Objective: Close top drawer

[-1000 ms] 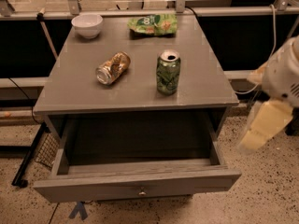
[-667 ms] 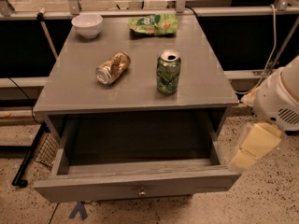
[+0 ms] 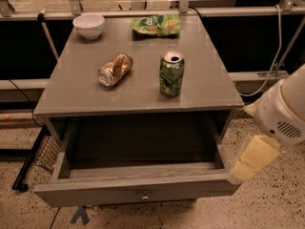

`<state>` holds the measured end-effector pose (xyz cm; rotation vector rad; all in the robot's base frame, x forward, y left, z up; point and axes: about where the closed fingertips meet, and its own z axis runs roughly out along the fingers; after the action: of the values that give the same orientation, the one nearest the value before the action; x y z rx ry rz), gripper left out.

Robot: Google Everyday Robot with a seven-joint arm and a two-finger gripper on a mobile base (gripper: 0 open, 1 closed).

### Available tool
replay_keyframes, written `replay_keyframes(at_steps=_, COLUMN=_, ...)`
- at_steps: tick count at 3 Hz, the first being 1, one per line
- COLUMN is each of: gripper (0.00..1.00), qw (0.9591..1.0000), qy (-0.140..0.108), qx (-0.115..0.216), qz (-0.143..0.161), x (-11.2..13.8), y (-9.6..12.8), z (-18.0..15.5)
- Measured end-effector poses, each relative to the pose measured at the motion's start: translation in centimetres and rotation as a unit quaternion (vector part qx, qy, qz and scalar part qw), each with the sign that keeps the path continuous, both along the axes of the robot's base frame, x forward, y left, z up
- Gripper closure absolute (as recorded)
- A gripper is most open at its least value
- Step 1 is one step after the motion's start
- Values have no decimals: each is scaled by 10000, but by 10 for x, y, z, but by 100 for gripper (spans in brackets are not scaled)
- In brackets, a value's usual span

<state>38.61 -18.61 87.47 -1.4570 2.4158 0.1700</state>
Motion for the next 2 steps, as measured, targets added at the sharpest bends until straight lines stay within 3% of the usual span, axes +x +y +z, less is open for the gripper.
replay_keyframes(at_steps=2, gripper=0, qw=9974, qy=231, qx=206, qz=-654, x=-18, y=16, z=-60)
